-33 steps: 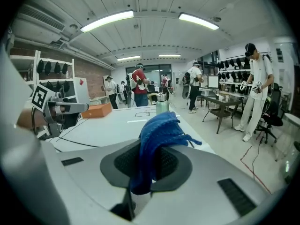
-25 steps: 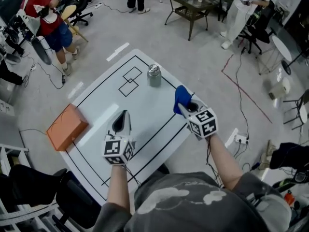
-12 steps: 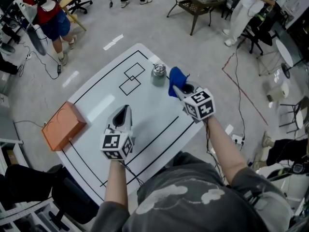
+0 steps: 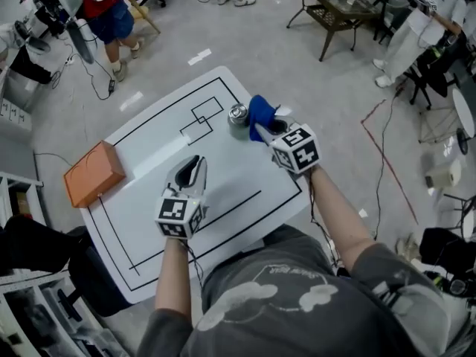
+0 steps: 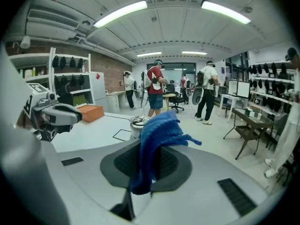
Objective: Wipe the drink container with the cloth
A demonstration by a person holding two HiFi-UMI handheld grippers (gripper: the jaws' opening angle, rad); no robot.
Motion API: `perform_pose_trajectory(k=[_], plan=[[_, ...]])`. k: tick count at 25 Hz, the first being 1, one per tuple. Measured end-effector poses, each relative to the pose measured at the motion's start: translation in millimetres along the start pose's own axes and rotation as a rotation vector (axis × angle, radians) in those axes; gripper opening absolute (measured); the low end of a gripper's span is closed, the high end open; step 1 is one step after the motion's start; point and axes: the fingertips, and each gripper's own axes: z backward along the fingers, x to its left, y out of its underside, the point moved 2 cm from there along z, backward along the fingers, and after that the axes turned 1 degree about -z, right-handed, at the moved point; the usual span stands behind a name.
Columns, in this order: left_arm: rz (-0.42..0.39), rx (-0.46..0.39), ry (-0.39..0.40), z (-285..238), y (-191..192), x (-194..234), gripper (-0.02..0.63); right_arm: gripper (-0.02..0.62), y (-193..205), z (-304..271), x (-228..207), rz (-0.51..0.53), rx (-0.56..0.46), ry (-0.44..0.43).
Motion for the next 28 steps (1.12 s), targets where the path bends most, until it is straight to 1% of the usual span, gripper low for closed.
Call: perform_pose_trajectory(k=[3, 7, 9, 11, 15, 17, 19, 21, 25, 28], plan=[[-0.029, 0.044, -0.003, -26, 6, -14, 0.114, 0.046, -1, -10, -8, 0.032, 0.010, -0.079], [-0.066, 0.106, -0.005, -65, 17, -26, 0.179, 0.045, -3, -20, -13, 0.111, 0.032, -0.195], [-0.068, 0.127, -0.002, -84, 22, -31, 0.220, 0.045, -4, -24, -14, 0.153, 0.042, -0.245], [-0.073, 0.148, -0.006, -103, 26, -33, 0.243, 0.045, -4, -27, -17, 0.173, 0.059, -0.289], [-0.092, 0.151, -0.049, -136, 27, -26, 0.284, 0.044, -2, -37, -24, 0.184, 0.086, -0.359], [-0.105, 0.140, -0.051, -150, 25, -24, 0.313, 0.044, -1, -42, -26, 0.187, 0.088, -0.397], [-0.130, 0.136, -0.039, -164, 23, -24, 0.328, 0.044, -1, -44, -26, 0.185, 0.099, -0.438], [-0.154, 0.139, -0.022, -177, 22, -25, 0.330, 0.044, -1, -46, -26, 0.191, 0.106, -0.463], [-0.201, 0.165, -0.038, -187, 24, -22, 0.325, 0.044, 3, -53, -27, 0.210, 0.117, -0.478], [-0.207, 0.165, -0.015, -187, 22, -21, 0.324, 0.044, 5, -59, -30, 0.196, 0.122, -0.493]])
